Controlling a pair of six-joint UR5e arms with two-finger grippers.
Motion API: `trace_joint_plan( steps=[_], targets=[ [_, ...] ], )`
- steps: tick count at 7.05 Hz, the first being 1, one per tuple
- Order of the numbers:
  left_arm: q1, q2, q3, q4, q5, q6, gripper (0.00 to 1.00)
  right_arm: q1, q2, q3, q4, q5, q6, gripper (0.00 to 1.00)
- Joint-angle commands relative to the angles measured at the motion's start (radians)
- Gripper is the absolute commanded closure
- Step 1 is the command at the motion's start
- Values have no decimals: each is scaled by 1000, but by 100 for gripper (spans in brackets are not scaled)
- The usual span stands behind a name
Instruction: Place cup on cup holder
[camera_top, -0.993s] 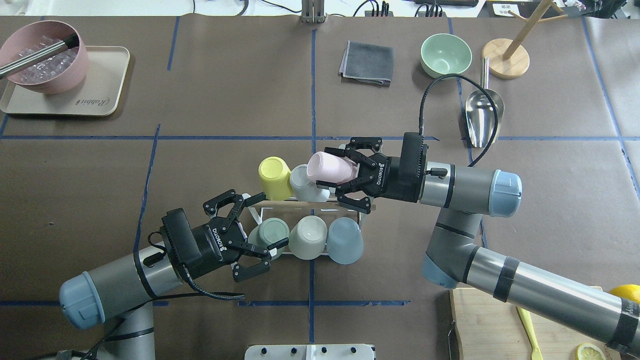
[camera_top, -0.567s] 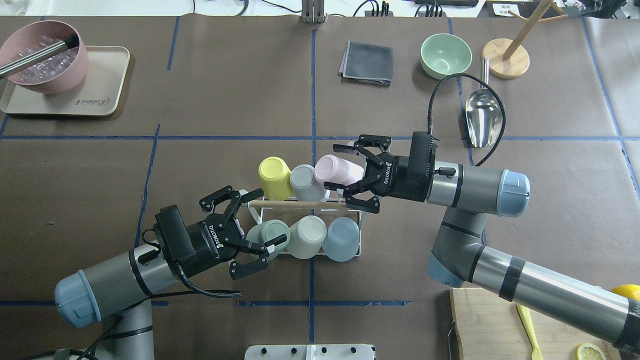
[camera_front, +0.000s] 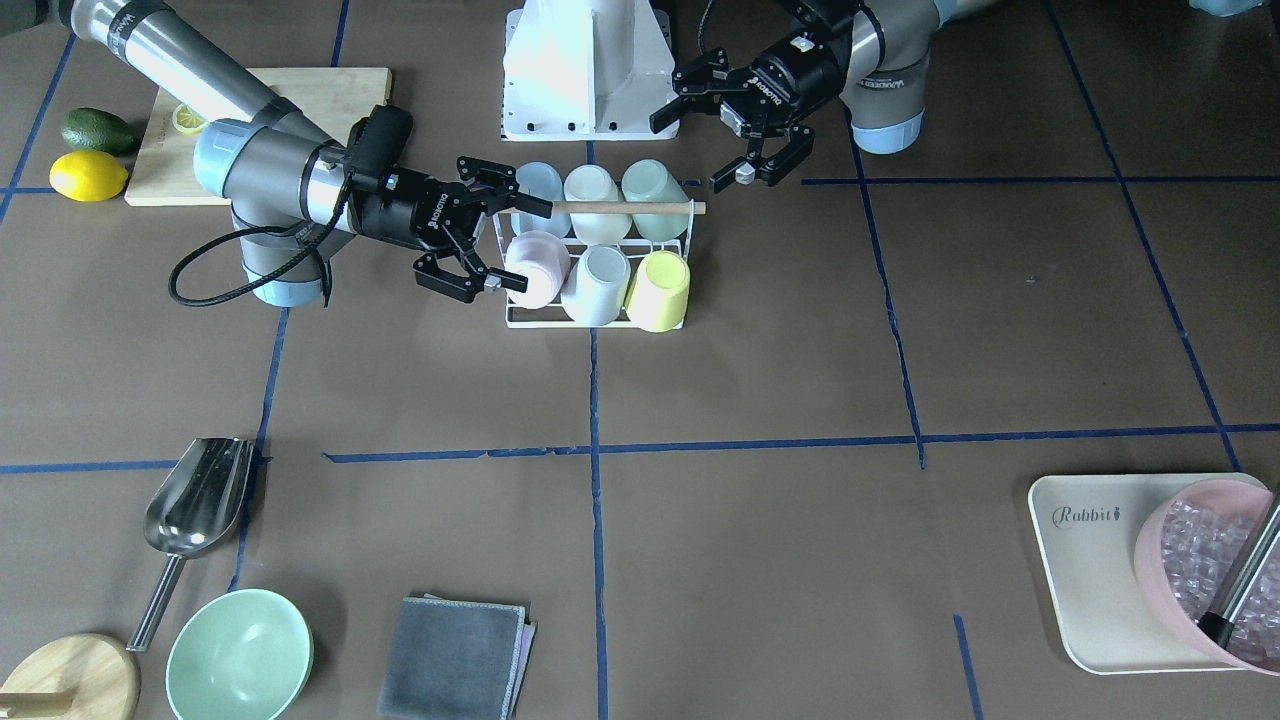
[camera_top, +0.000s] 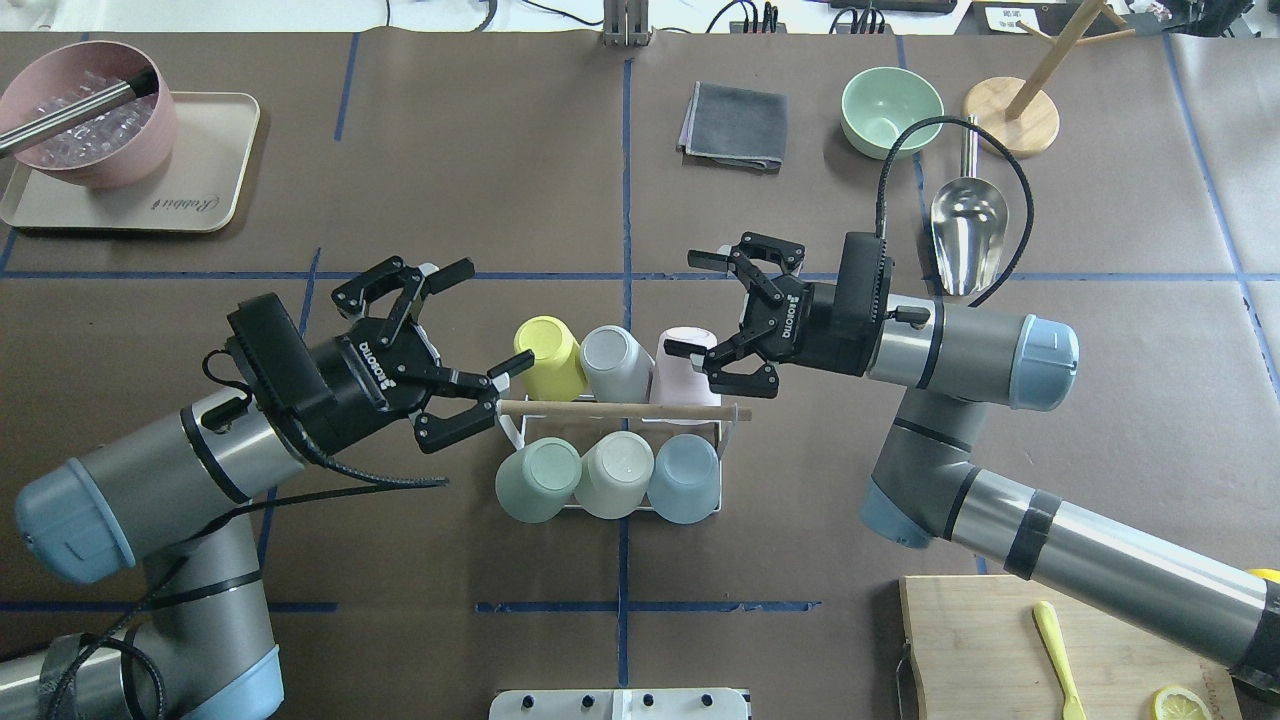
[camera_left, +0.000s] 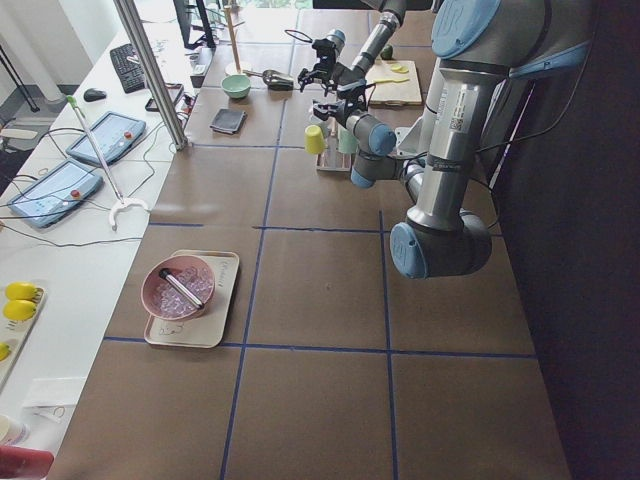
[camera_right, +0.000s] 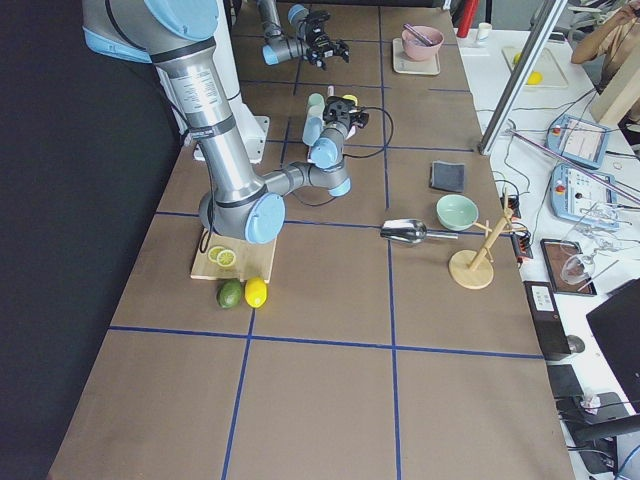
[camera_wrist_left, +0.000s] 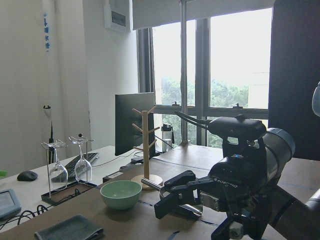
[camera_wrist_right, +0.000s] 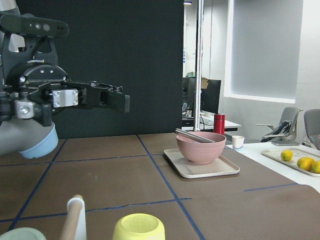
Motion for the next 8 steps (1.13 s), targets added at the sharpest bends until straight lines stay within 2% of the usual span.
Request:
trace_joint_plan(
  steps=[1, 3, 4, 6, 7, 8],
  targets=[
    [-69, 27, -65, 195, -3, -57, 0, 65, 5, 21, -67, 5, 0, 0],
    [-105, 29, -96, 356, -3, -94, 0, 119, 5, 71, -231, 19, 0, 0],
    [-149, 30, -139, 475, -51, -111, 0, 134, 5, 120, -374, 18, -1, 0],
    [-336, 49, -225, 756, -371, -219, 0, 159, 5, 221, -701, 18, -1, 0],
    [-397, 49, -254, 897, -457, -221, 0, 166, -1, 267, -857, 19, -1, 0],
    [-486, 52, -311, 1093, -583, -221, 0, 176, -13, 319, -1023, 19, -4, 0]
  ],
)
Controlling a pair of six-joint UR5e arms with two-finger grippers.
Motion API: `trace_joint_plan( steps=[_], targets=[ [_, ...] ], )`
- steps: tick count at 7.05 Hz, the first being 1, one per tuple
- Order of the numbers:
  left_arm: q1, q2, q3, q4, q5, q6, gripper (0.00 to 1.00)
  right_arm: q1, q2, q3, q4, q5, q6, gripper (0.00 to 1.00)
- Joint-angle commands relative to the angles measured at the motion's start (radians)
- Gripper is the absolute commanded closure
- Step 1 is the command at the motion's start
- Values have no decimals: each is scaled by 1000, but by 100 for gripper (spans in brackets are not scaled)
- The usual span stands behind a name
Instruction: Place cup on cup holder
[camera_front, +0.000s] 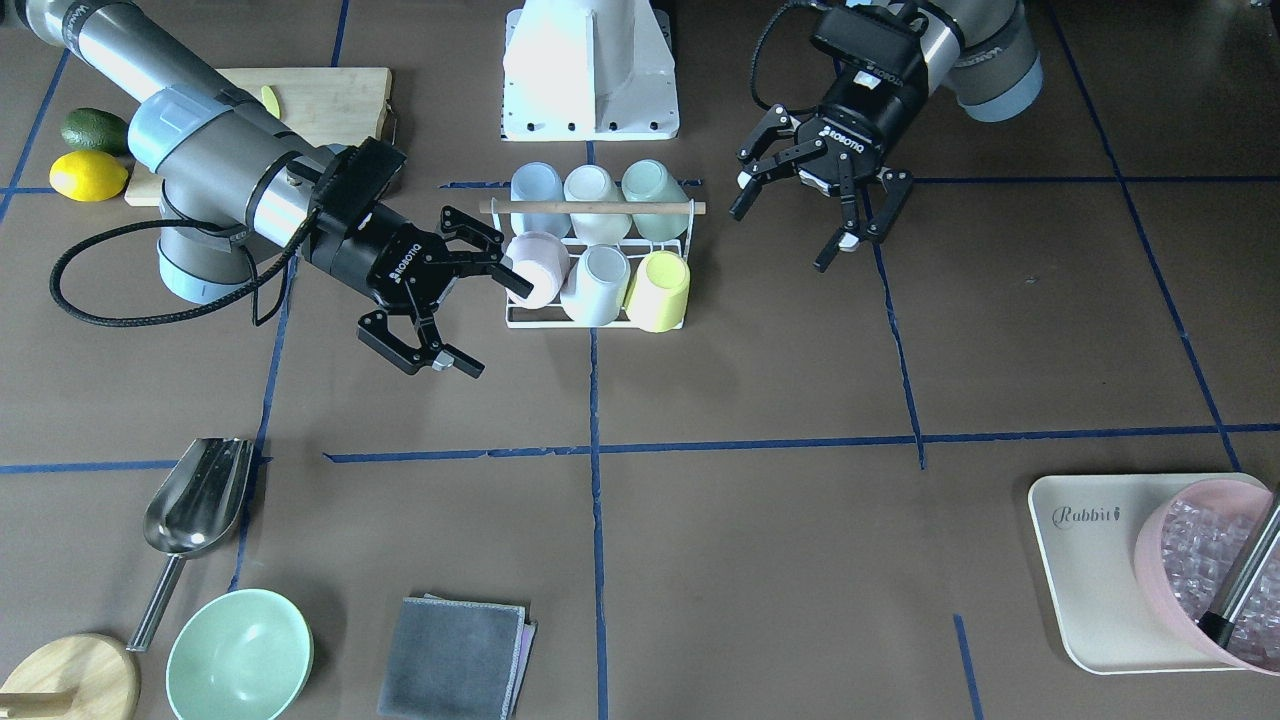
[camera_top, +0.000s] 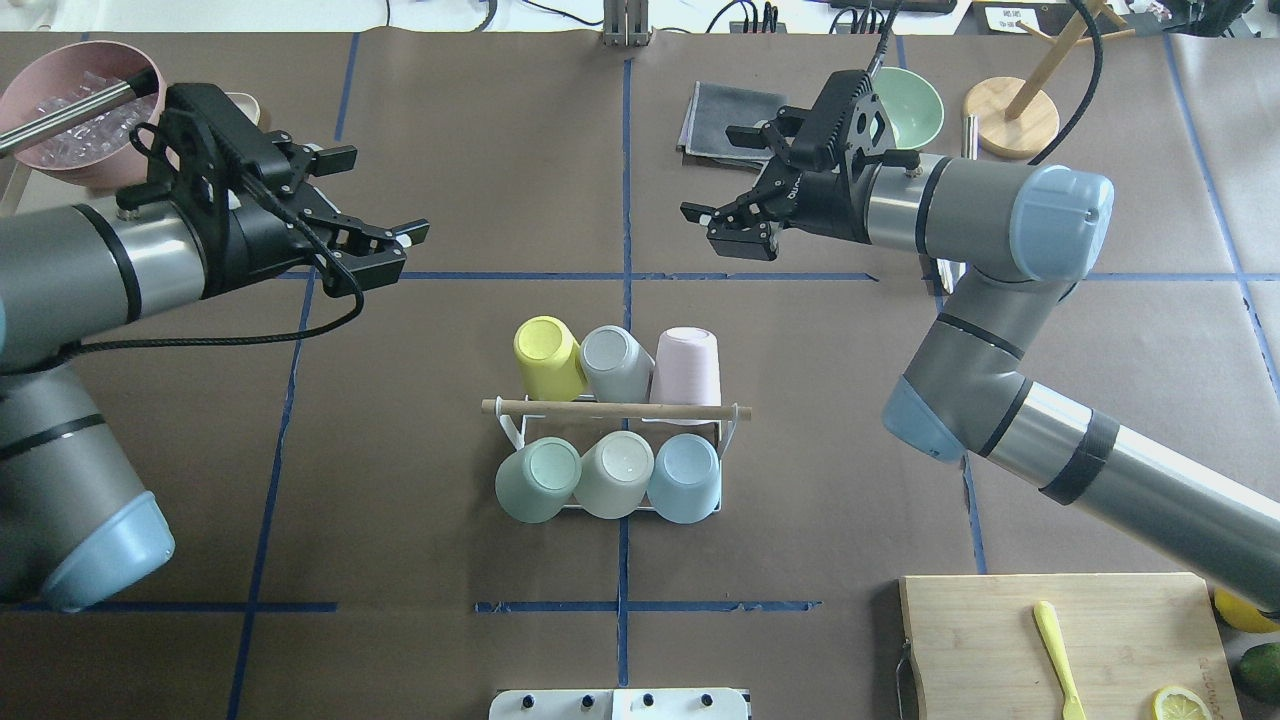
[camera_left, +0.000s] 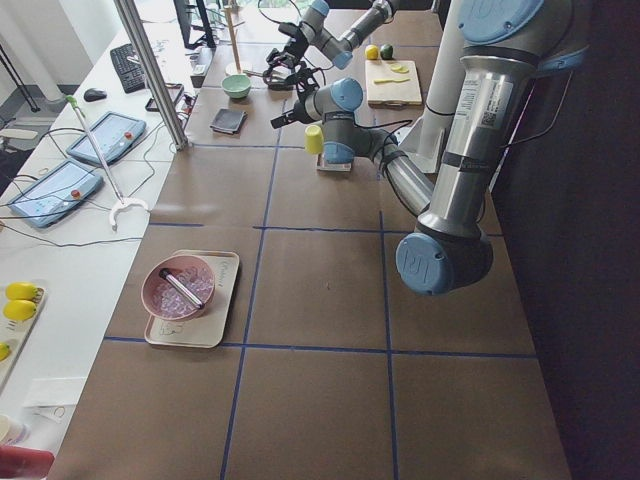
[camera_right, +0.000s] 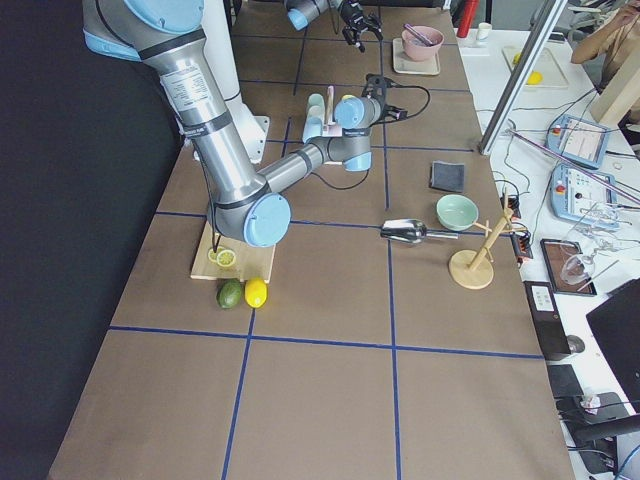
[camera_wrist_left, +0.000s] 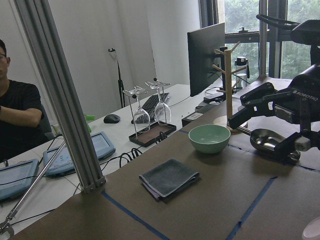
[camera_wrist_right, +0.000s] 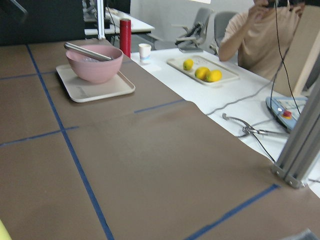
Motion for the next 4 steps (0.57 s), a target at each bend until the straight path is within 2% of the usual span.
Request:
trace_joint_plan(
  steps=[1, 3, 4],
  targets=[
    [-186, 2, -75, 351, -277, -3, 0, 40, -12, 98, -380, 0, -2, 0],
    [-242, 6, -141, 644, -319, 7, 0, 89, -11, 140, -673, 4, -4, 0],
    [-254, 21, -141, 758, -340, 7, 0, 94, -11, 145, -772, 16, -4, 0]
  ],
)
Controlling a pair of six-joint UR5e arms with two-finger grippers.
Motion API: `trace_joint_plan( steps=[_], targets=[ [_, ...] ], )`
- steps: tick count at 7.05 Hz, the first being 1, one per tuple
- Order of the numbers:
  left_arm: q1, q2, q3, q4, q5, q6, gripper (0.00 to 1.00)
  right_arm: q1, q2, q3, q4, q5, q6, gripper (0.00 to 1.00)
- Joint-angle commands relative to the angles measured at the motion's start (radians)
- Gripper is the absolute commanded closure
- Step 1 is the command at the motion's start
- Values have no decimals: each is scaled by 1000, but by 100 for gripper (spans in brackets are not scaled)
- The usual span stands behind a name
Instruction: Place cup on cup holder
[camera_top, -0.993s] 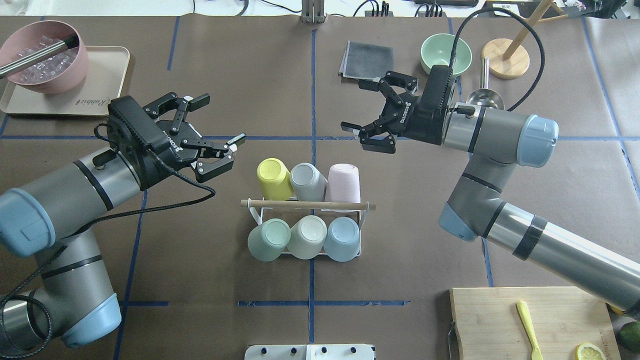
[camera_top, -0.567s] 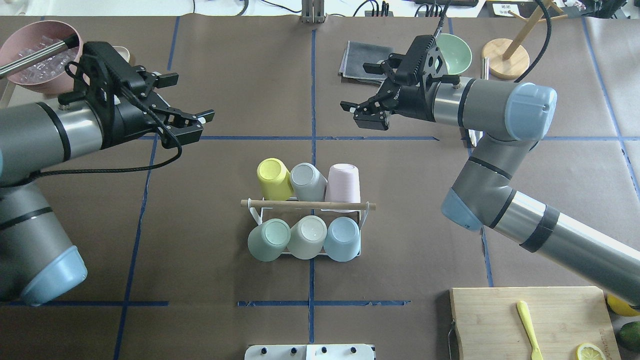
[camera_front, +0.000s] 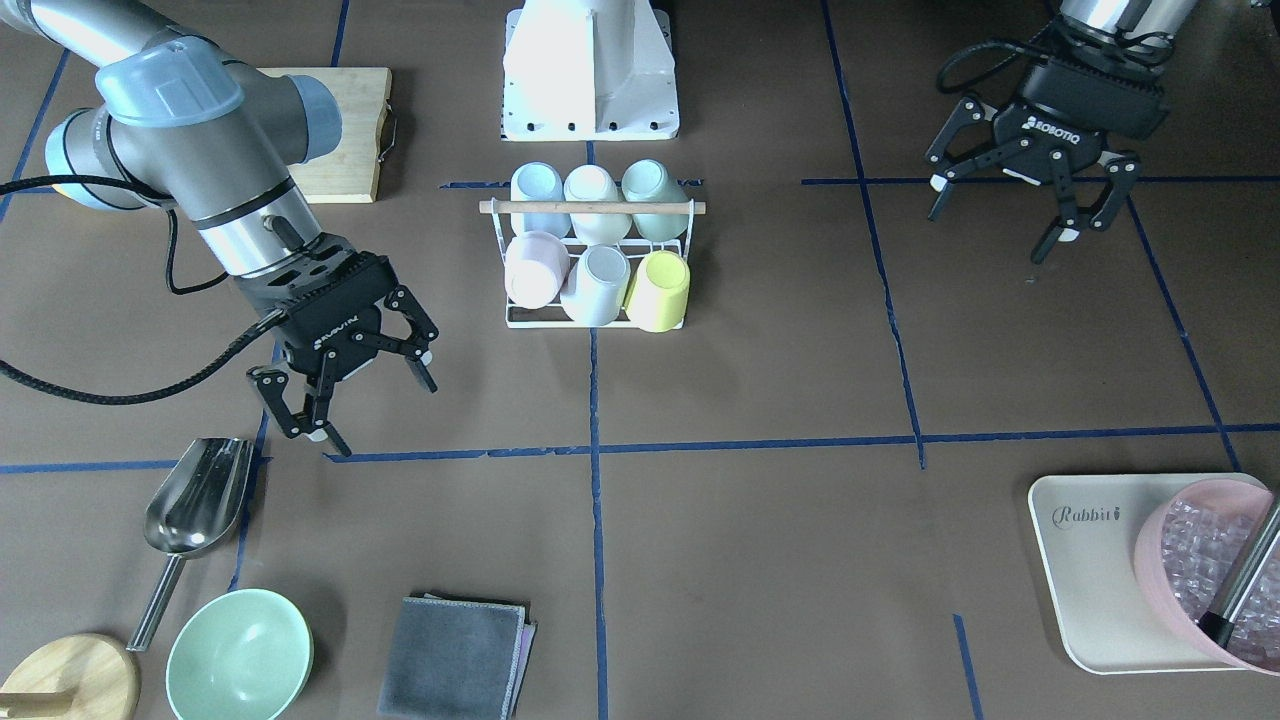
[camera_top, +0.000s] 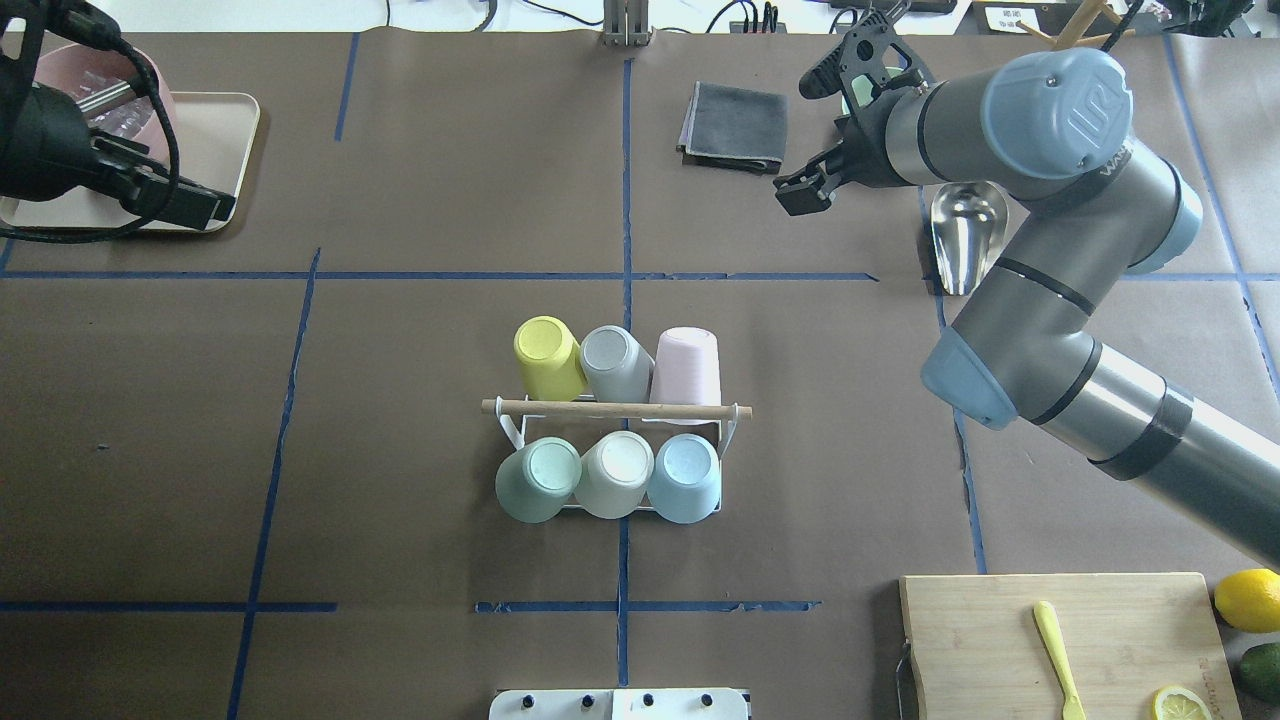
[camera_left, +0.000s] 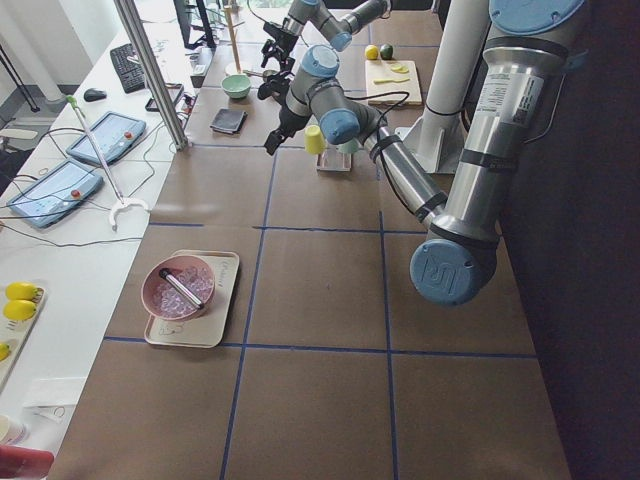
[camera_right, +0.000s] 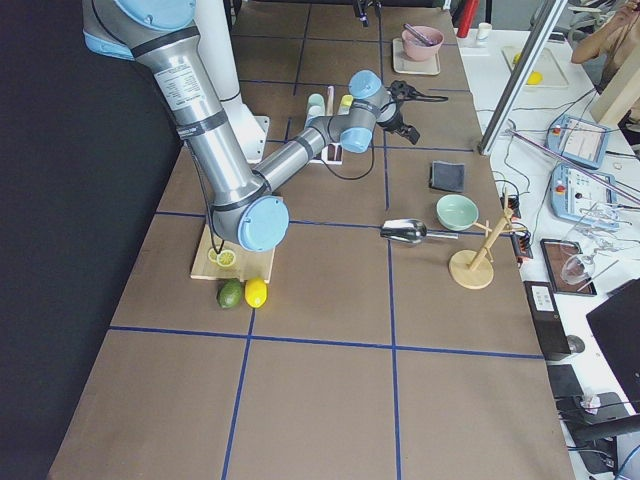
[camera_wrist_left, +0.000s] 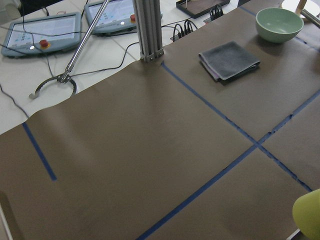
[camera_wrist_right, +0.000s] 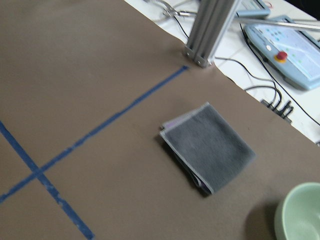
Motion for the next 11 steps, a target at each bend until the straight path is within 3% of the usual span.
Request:
trace_joint_plan(
  steps=[1, 2, 4, 6, 7, 8, 9, 11],
  targets=[
    [-45, 61, -6, 175, -32, 2, 0, 28, 0, 14, -253, 49, 0, 0],
    [-52, 163, 5, 166, -29, 3, 0, 41, 3, 15, -347, 92, -6, 0],
    [-88, 237, 34, 167, -38, 3, 0, 82, -12, 12, -439, 315, -9, 0],
    [-240, 261, 164, 176, -218, 171, 0, 181, -108, 11, -438, 396, -16, 0],
    [-344, 267, 231, 178, -245, 230, 0, 250, -164, 11, -441, 454, -17, 0],
    [-372, 296, 291, 161, -269, 293, 0, 313, -239, 11, -440, 516, -26, 0],
    [-477, 291, 397, 157, -271, 504, 0, 361, -302, 11, -440, 530, -89, 0],
    [-544, 297, 479, 158, -334, 545, 0, 473, -423, 11, -441, 569, -192, 0]
  ],
)
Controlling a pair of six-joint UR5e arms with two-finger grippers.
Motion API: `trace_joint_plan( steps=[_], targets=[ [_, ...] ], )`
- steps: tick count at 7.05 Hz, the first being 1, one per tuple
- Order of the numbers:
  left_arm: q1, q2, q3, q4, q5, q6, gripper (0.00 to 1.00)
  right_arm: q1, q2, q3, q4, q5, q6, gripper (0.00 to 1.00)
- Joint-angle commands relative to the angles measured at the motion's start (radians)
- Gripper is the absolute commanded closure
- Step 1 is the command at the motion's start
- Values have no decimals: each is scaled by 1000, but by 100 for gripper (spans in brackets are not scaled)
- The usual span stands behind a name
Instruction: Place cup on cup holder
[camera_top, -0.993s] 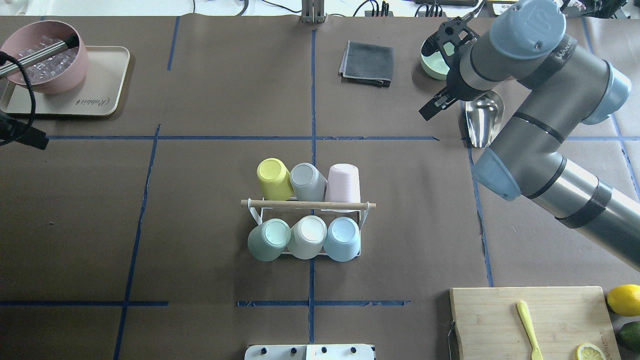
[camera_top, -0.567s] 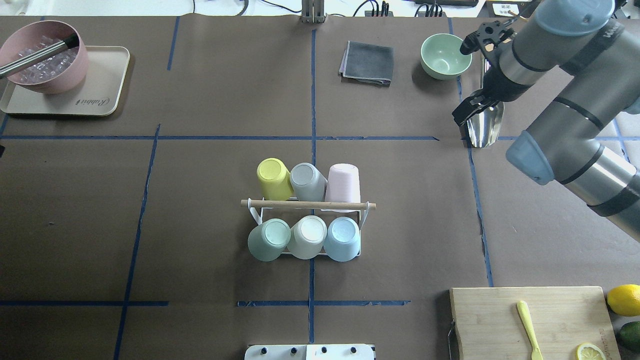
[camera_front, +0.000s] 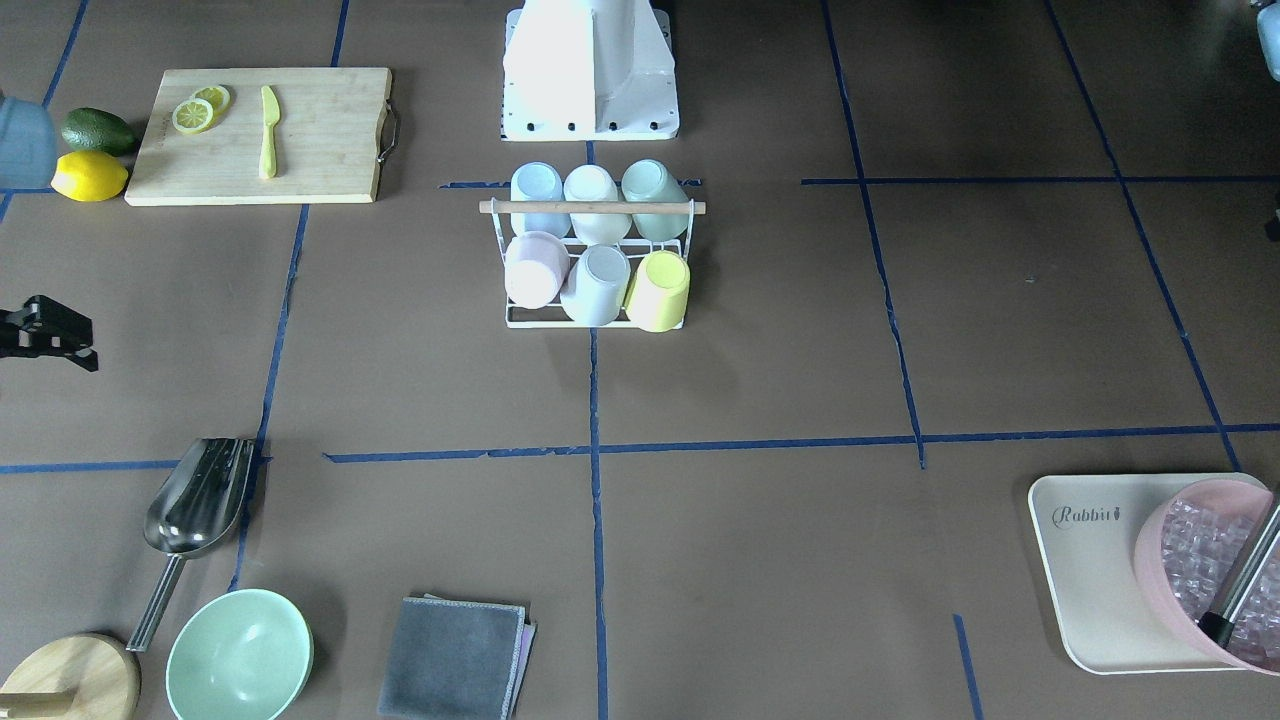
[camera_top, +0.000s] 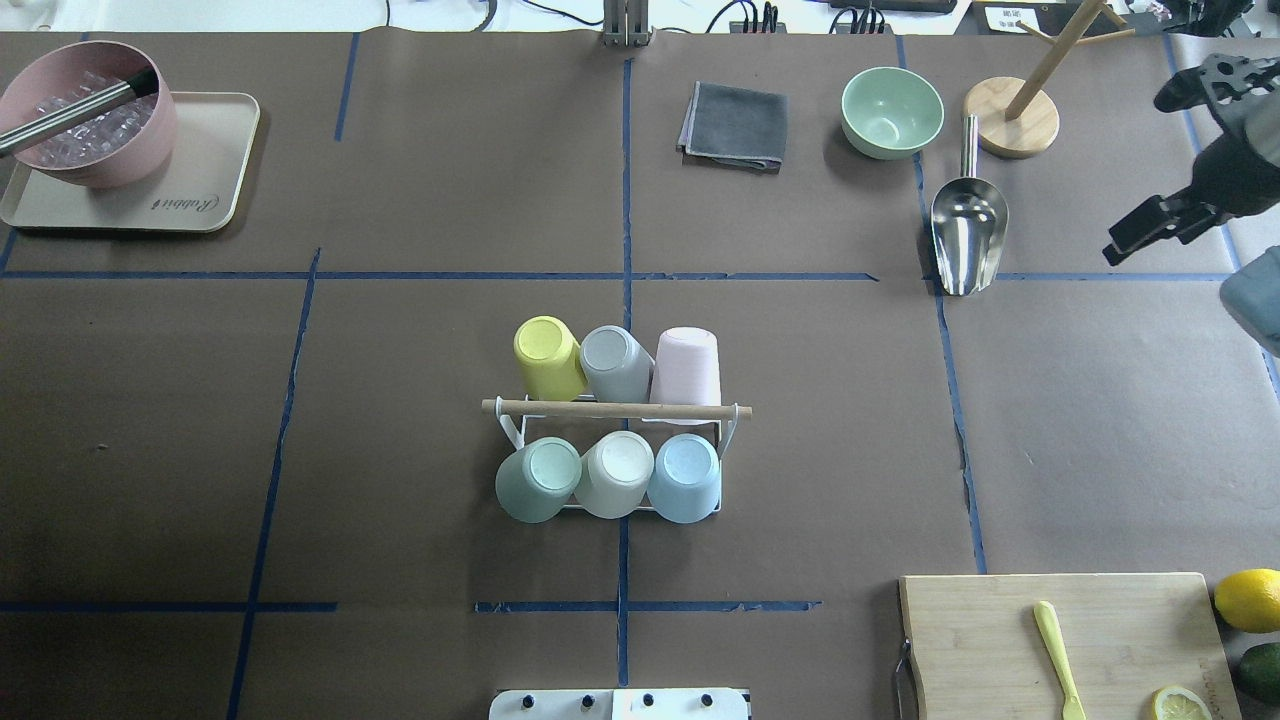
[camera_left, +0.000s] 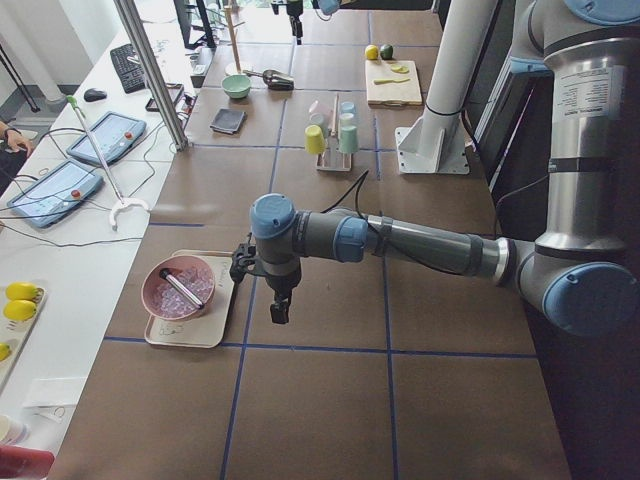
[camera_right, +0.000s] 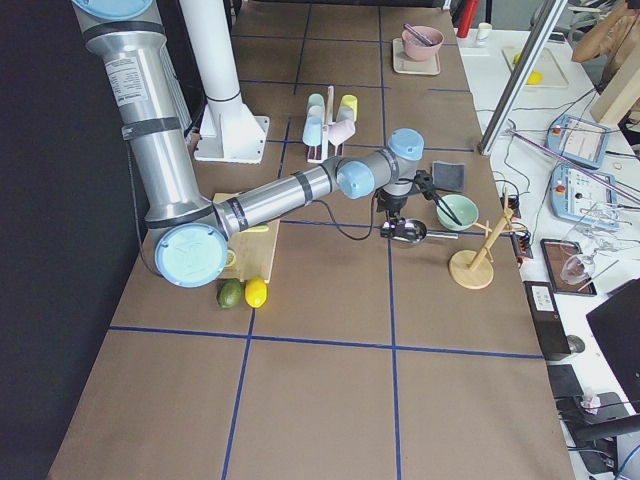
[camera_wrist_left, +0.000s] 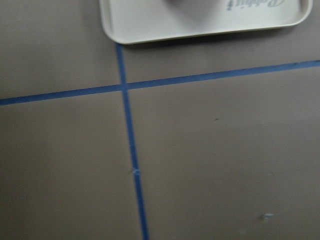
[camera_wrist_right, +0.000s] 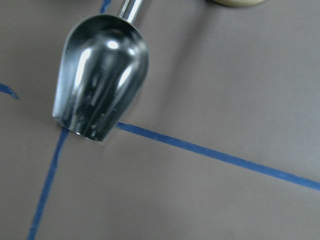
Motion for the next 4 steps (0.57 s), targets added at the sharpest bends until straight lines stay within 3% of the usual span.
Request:
trace_joint_plan(
  steps=[1, 4],
  targets=[
    [-40, 7, 71, -3, -29, 39, 0, 129, -124, 0, -1, 47, -145, 0],
    [-42, -3, 82, -5, -28, -13, 0, 279, -255, 8, -12, 47, -238, 0]
  ],
)
